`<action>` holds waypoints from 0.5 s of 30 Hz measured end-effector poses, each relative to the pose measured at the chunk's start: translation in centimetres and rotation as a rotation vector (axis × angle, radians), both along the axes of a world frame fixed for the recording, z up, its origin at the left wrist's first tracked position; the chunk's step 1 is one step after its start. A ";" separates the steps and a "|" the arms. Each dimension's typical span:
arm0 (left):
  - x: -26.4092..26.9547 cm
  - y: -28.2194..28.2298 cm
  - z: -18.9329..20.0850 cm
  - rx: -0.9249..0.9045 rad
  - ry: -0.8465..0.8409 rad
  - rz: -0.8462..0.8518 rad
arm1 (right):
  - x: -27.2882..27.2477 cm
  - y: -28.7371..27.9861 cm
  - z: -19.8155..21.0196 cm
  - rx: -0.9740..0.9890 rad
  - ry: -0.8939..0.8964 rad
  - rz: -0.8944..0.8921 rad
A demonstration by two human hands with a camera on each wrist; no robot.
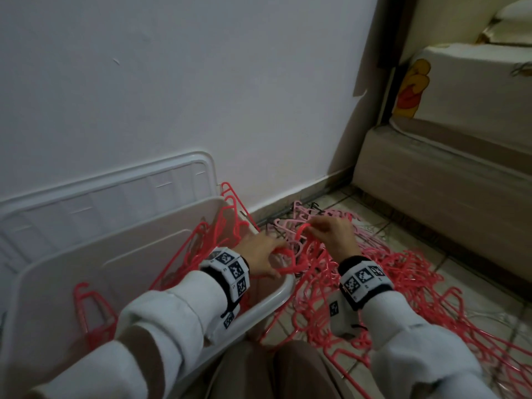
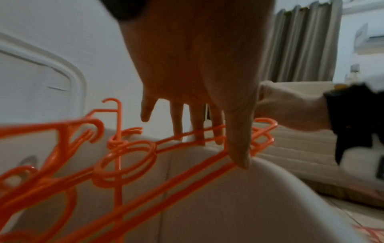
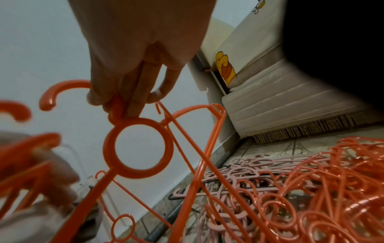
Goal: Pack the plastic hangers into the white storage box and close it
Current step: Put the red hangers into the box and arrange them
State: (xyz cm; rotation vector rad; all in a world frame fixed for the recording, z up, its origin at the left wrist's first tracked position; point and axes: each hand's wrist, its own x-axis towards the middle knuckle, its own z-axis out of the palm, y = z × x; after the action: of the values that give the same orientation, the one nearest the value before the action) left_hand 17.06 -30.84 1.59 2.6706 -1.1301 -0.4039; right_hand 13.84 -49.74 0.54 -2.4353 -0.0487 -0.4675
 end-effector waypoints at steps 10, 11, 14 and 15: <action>0.8 1.3 0.0 -0.065 0.048 0.177 | -0.1 -0.7 0.1 -0.274 0.199 -0.256; 0.9 1.7 0.2 -0.056 0.033 0.203 | 0.1 -0.5 0.2 -0.319 0.272 -0.237; 1.3 3.4 0.9 0.031 -0.025 0.213 | 0.9 0.8 0.8 -0.363 0.542 -0.012; 1.5 4.0 1.0 0.085 -0.030 0.214 | 1.3 1.5 1.1 -0.374 0.610 0.067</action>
State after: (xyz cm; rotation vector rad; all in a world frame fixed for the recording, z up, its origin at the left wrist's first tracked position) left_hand 18.52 -26.87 2.54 2.8428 -0.8393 -0.3822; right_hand 15.15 -48.26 1.61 -2.8268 0.0477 0.3575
